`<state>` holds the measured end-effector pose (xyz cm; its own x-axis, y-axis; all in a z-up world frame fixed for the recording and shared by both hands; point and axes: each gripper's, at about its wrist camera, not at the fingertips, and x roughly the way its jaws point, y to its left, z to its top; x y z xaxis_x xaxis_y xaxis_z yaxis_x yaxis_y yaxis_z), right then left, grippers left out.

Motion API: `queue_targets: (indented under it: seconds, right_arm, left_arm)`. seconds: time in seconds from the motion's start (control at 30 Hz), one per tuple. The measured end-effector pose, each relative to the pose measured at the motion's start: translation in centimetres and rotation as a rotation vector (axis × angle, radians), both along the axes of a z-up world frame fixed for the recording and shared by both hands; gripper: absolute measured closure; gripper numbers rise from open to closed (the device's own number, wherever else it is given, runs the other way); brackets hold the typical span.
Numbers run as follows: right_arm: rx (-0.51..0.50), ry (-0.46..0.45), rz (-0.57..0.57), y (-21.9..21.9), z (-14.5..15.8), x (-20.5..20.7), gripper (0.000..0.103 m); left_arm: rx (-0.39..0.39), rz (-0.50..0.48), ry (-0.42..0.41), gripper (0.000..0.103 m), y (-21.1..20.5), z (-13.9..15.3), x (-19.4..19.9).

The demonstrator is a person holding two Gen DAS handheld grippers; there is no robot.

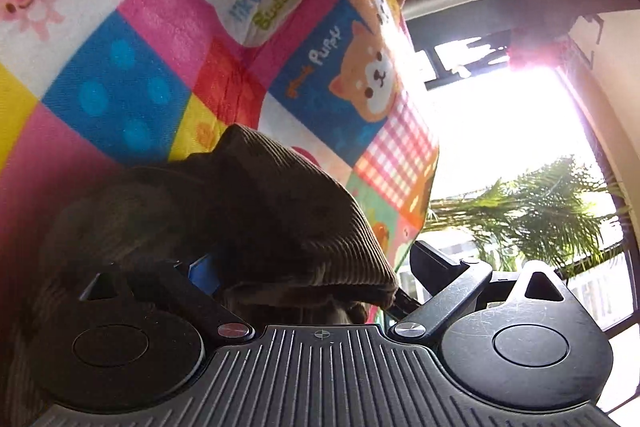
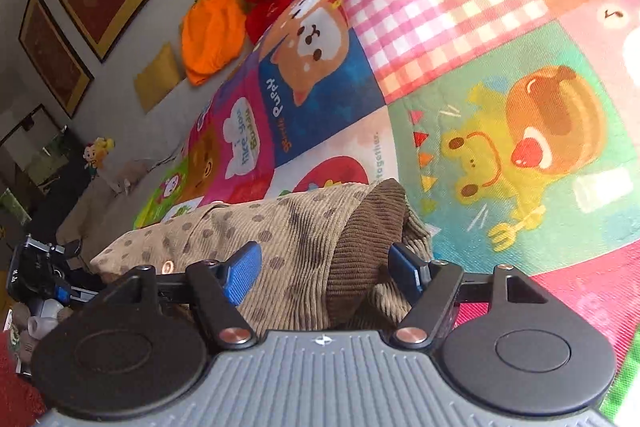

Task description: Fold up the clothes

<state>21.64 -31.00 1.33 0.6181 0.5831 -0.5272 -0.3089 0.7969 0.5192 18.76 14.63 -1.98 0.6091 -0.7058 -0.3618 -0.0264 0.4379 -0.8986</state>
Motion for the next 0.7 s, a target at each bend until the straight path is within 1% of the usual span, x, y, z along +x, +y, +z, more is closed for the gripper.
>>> queue_targets:
  seconds: [0.03, 0.1, 0.13, 0.17, 0.2, 0.23, 0.27, 0.3, 0.33, 0.4, 0.5, 0.63, 0.7]
  right_arm:
    - [-0.012, 0.005, -0.01, 0.7, -0.6, 0.5, 0.032]
    - [-0.031, 0.011, -0.025, 2.1, -1.7, 1.4, 0.032]
    - [-0.035, 0.014, -0.03, 2.6, -2.2, 1.8, 0.032]
    - [-0.048, 0.008, -0.027, 3.1, -2.4, 1.9, 0.036]
    - [-0.062, 0.001, -0.024, 3.6, -2.5, 2.0, 0.047]
    - [-0.095, -0.021, -0.011, 4.1, -2.4, 1.6, 0.054]
    - [-0.127, -0.043, -0.002, 4.4, -2.1, 1.1, 0.062]
    - [-0.143, -0.057, 0.003, 4.6, -1.8, 0.7, 0.073]
    - [-0.149, -0.066, 0.008, 4.5, -1.5, 0.1, 0.076]
    - [-0.144, -0.094, 0.018, 4.1, -0.5, -1.1, 0.081]
    - [-0.126, -0.151, 0.037, 3.1, 1.4, -3.7, 0.082]
    - [-0.116, -0.214, 0.085, 2.1, 3.6, -7.8, 0.082]
    - [-0.122, -0.222, 0.103, 1.5, 3.8, -9.8, 0.082]
  left_arm:
    - [0.003, 0.007, 0.013, 0.005, -0.6, -0.4, 0.7]
    - [0.039, 0.024, 0.029, 0.005, -1.6, -0.8, 1.7]
    - [0.067, 0.031, 0.032, 0.008, -2.1, -0.9, 2.1]
    - [0.115, 0.031, 0.021, 0.011, -2.6, -0.9, 2.2]
    - [0.178, 0.031, 0.004, 0.022, -3.2, -0.6, 2.2]
    - [0.248, 0.031, -0.013, 0.039, -3.6, -0.3, 1.9]
    - [0.318, 0.029, -0.037, 0.047, -4.0, 0.1, 1.5]
    - [0.361, 0.029, -0.059, 0.059, -4.2, 0.4, 1.0]
    - [0.38, 0.029, -0.075, 0.067, -4.2, 0.7, 0.4]
    - [0.398, 0.025, -0.124, 0.075, -4.3, 1.9, -1.5]
    - [0.409, 0.016, -0.208, 0.077, -4.4, 4.1, -4.8]
    - [0.422, 0.001, -0.318, 0.077, -4.6, 7.0, -9.4]
    - [0.429, -0.025, -0.345, 0.077, -5.0, 7.2, -11.7]
